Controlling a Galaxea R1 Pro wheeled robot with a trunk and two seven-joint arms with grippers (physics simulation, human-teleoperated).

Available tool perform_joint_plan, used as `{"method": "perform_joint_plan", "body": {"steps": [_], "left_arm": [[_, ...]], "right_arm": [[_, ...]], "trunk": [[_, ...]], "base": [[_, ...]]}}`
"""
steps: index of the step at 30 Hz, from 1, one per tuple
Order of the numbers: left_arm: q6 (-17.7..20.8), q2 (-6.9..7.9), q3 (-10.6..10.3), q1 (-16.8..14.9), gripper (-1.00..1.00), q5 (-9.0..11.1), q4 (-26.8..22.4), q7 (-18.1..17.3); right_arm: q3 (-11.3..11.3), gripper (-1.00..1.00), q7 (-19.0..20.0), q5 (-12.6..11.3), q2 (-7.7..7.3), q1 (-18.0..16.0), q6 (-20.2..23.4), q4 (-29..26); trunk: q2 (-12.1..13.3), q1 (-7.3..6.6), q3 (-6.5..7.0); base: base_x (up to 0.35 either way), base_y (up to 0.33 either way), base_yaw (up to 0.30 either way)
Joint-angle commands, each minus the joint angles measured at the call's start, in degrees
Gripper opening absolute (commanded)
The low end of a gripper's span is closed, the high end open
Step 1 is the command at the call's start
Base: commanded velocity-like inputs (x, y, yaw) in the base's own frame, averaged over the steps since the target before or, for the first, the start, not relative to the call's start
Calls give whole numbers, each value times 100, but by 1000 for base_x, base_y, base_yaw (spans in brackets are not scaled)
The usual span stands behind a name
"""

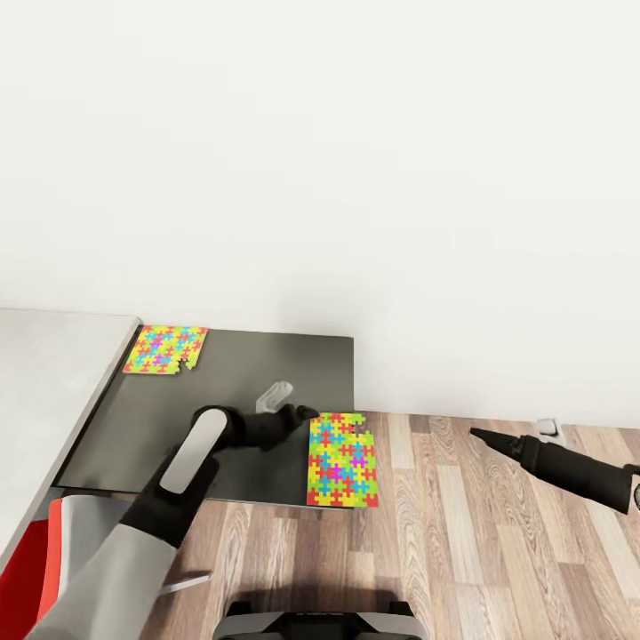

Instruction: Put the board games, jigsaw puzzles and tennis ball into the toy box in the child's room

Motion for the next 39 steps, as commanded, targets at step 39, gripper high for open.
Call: {"method": "perform_joint_plan", "body": {"steps": [39], "left_arm": [[141, -326, -269, 140, 100, 418, -2254, 696]], "right_arm": [[1713, 100, 109, 65, 1025, -1263, 27, 2988]], "trunk": [[-9, 4, -8]], "base": [[0, 0, 0]]}}
